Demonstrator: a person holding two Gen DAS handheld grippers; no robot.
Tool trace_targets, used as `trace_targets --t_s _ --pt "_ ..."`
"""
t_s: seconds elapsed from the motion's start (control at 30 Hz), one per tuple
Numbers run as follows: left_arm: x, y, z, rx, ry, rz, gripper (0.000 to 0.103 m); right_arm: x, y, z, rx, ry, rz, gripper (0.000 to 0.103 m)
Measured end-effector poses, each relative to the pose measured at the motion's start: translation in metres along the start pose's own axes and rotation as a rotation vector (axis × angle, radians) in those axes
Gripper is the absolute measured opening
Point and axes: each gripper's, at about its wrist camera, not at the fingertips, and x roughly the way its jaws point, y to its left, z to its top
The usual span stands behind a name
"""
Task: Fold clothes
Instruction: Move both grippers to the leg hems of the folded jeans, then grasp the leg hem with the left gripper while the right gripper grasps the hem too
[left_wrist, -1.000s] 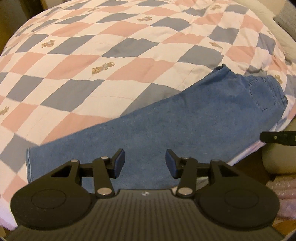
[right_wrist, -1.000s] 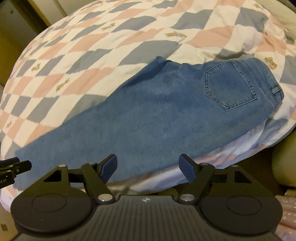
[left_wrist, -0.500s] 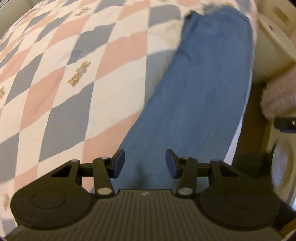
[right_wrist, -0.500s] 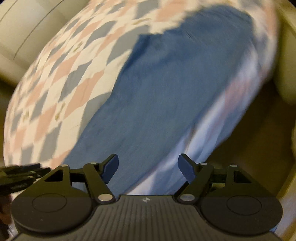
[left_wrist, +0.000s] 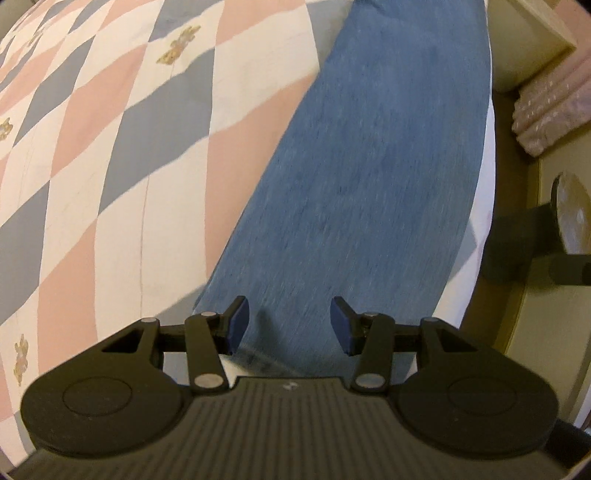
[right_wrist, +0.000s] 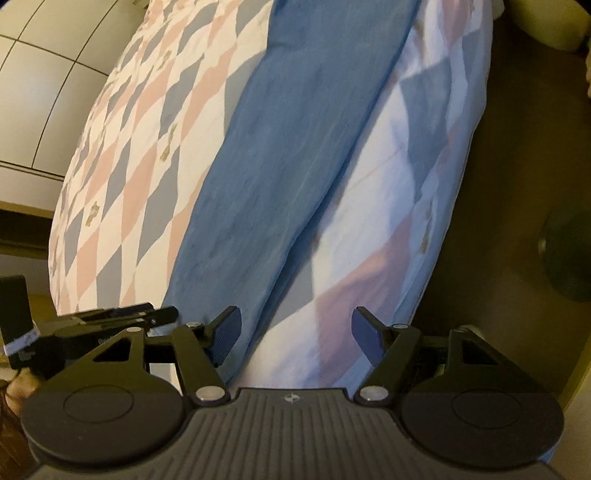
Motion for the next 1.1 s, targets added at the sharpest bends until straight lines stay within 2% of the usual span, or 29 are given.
trace_targets --t_s 0.2,0.3,0.47,0.67,0.73,0.97,1.1 --pt "-0.001 0.010 -0.018 0.035 0.007 -0.002 0.044 0.008 0.005 -0.032 0.020 0.003 0.024 0.070" --pt "-0.005 0.030 -0.030 0.016 -0.009 -0.050 0.045 0.011 0.005 -0.042 0.034 0.003 0.036 0.069" --pt "0.006 0.076 -0.048 -0.129 0.023 -0.123 0.044 0.025 0.003 -0.055 0.077 0.018 0.132 0.066" --pt "0.031 0.112 -0.054 -0.326 0.016 -0.274 0.045 0.074 0.001 -0.076 0.234 0.097 0.293 0.062" --pt "0.040 0.118 -0.052 -0.375 0.021 -0.306 0.049 0.093 0.000 -0.082 0.298 0.119 0.334 0.062" --pt "0.060 0.136 -0.053 -0.479 0.026 -0.394 0.053 0.136 -0.009 -0.102 0.527 0.126 0.387 0.061" --pt "0.067 0.150 -0.054 -0.536 0.025 -0.460 0.054 0.142 -0.011 -0.109 0.584 0.113 0.424 0.061"
